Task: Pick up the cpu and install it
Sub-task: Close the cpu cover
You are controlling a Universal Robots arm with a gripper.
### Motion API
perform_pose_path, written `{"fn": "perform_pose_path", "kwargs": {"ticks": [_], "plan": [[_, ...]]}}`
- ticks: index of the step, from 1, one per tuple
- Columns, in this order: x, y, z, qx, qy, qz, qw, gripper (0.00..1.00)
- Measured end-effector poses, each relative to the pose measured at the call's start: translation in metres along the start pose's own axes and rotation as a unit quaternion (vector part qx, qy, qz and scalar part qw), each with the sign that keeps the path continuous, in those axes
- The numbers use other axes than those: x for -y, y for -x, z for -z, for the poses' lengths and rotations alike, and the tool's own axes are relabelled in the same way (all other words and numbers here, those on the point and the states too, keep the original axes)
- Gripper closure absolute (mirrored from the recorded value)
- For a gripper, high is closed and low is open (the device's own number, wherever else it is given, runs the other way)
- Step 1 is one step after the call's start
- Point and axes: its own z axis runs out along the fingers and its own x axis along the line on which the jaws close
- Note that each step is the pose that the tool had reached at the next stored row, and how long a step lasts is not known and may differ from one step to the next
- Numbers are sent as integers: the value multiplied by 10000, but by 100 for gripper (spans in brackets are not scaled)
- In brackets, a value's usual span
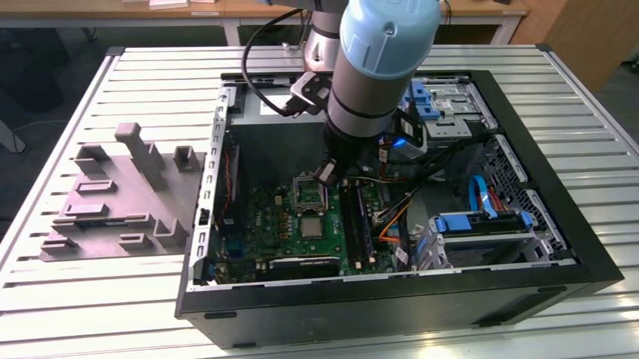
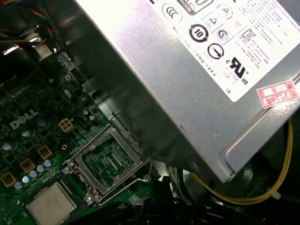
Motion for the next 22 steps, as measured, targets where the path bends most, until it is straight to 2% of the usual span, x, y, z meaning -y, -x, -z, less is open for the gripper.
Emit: {"fn": "perform_pose_path", "kwargs": {"ticks": [17,22], "plan": [[-29,2,-109,16,13,-1,10000,89],[-72,-8,-136,17,13,-1,10000,89]]}}
